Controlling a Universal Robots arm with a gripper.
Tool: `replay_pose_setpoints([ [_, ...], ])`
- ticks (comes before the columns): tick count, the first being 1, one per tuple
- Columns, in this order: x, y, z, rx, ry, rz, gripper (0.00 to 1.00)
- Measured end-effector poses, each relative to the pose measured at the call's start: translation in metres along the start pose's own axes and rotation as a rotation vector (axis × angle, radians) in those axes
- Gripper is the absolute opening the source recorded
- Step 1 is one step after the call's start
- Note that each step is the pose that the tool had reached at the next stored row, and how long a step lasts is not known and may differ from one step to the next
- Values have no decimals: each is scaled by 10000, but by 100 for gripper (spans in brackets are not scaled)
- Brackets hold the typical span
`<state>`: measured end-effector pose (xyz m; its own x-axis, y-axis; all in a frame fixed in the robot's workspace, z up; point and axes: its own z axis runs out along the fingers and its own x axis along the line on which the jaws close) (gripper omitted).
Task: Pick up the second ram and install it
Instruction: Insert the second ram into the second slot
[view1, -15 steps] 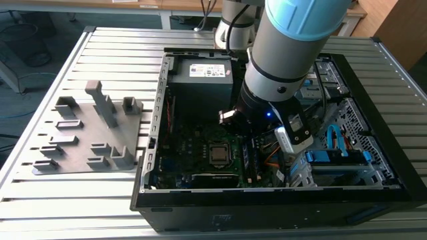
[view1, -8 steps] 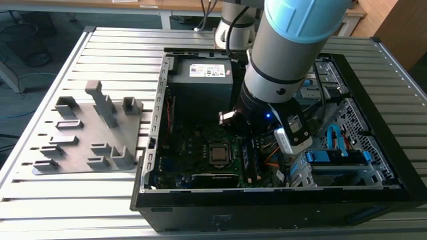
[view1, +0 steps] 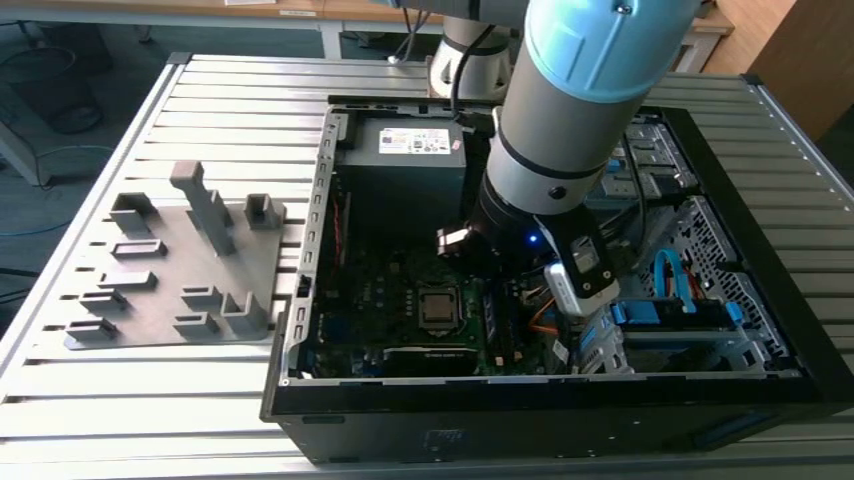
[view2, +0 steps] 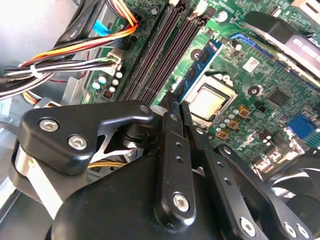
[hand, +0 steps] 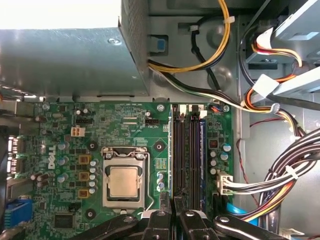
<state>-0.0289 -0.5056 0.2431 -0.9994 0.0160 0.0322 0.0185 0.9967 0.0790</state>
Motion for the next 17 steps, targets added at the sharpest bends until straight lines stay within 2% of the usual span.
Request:
replay_pose_setpoints([
  [2,0,-1,6,28,-7,96,14],
  [6,0,-5,10,215,-30,256,14],
  [13,-6,-17,55,215,-64,736,14],
  [17,-41,-30,65,297,-66,726,14],
])
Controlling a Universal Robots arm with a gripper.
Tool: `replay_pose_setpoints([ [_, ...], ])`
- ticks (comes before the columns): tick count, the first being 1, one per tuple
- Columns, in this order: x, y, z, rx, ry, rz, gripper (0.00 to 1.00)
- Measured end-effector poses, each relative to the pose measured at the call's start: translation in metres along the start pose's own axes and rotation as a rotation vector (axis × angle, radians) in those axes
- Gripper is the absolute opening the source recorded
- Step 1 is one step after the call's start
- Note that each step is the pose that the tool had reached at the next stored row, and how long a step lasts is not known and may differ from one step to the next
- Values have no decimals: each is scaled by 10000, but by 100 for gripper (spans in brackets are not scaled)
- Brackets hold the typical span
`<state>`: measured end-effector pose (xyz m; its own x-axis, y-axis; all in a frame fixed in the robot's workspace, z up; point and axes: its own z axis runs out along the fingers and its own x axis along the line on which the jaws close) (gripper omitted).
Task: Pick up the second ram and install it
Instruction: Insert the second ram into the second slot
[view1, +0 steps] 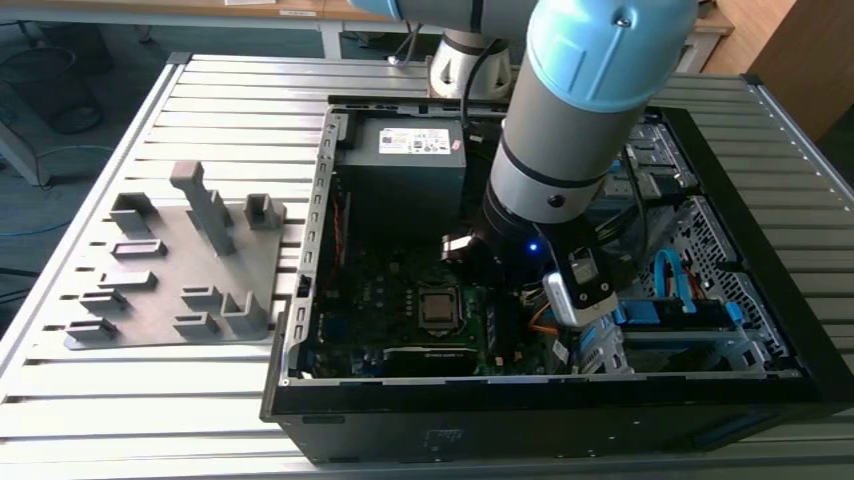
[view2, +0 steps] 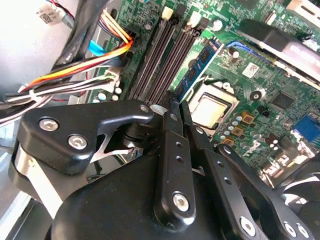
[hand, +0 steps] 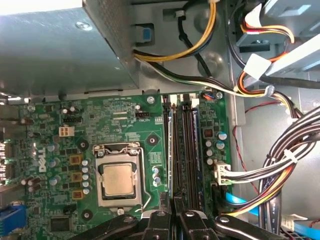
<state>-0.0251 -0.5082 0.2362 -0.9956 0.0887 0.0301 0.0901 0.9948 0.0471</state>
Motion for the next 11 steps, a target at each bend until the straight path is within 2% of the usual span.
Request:
replay_pose_setpoints([
  [6,-15,0,24,178,-16,3,14],
  [11,-37,7,55,198,-18,5,14],
])
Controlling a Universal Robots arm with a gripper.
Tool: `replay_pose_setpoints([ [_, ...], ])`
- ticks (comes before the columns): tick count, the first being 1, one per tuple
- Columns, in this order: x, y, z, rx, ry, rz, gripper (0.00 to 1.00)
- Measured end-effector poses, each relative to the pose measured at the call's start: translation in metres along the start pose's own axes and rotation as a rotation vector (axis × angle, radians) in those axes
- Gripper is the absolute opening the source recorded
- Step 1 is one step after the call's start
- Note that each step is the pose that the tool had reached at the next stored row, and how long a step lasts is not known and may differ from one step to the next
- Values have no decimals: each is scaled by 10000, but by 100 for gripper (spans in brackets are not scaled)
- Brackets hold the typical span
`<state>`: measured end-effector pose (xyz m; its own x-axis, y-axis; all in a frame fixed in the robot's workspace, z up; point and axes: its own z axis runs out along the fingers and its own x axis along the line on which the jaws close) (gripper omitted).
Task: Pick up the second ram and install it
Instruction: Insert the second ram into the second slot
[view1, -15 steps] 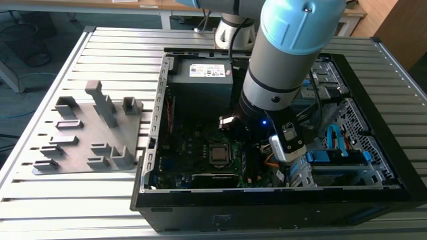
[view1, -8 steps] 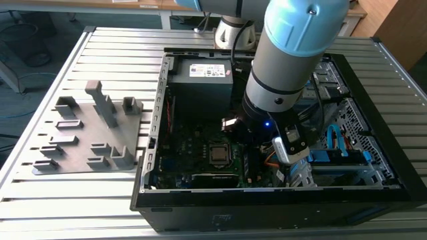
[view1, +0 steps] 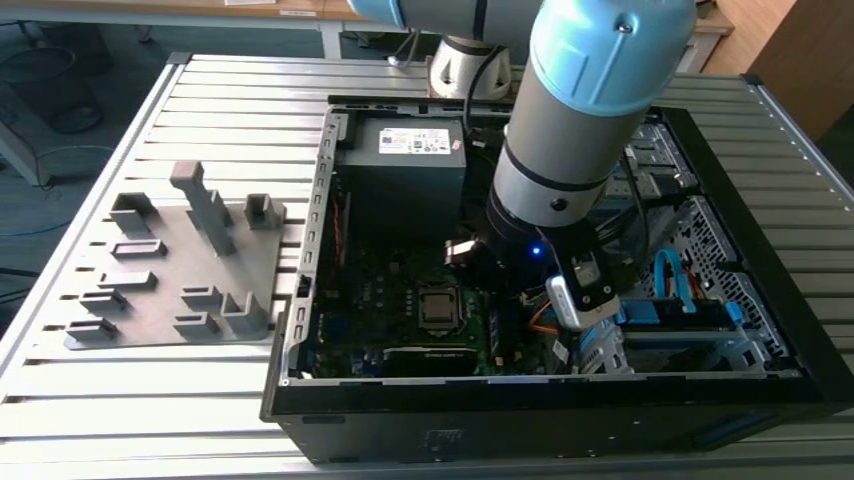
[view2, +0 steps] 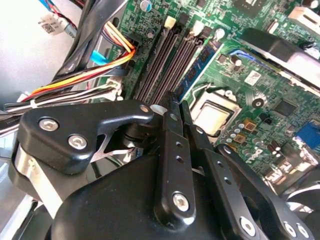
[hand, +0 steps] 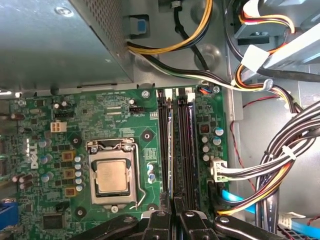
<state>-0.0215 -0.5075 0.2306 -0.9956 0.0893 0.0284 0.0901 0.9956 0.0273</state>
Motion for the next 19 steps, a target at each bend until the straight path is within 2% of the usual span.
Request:
replay_pose_setpoints([
  [6,0,31,27,20,-3,0,14],
  [9,-6,41,31,95,-10,2,14],
  [12,-14,58,35,208,-20,8,14],
  [19,-3,79,53,217,-18,-53,14],
])
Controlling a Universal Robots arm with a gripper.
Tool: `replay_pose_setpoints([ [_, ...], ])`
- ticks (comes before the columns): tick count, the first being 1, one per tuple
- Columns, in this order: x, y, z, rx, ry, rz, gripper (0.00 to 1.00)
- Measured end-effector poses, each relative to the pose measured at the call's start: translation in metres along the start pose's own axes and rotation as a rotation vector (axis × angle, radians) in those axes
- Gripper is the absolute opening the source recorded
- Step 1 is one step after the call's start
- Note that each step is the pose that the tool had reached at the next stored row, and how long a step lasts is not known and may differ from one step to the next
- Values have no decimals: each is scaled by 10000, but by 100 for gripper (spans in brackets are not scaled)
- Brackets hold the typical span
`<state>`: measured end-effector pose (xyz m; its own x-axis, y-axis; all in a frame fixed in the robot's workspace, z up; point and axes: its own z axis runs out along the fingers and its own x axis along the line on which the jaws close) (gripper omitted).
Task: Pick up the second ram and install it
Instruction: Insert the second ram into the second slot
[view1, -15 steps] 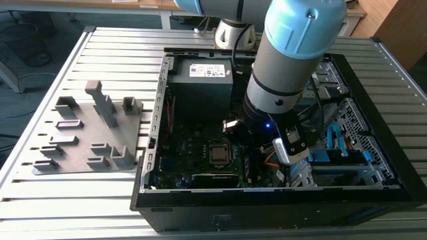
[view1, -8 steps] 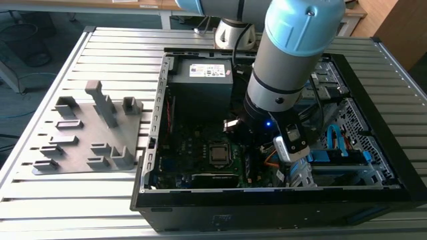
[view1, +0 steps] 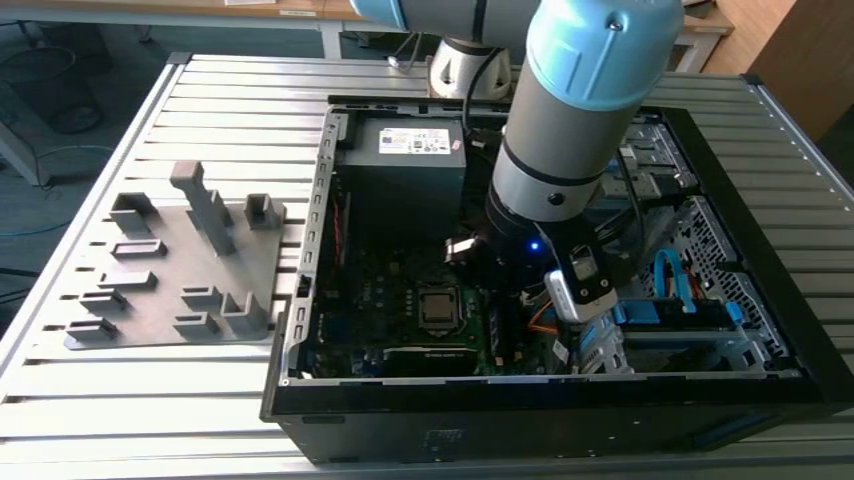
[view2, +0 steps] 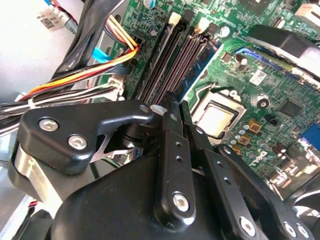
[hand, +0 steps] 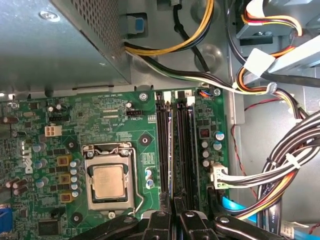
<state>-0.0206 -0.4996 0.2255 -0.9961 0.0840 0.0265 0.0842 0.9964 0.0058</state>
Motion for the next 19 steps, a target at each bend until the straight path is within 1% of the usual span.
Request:
replay_pose_setpoints([
  [2,2,9,6,-2,0,-28,14],
  [6,5,57,15,-2,0,-29,14],
  [15,6,62,26,2,0,-158,14],
  [19,6,62,33,29,-2,-91,14],
])
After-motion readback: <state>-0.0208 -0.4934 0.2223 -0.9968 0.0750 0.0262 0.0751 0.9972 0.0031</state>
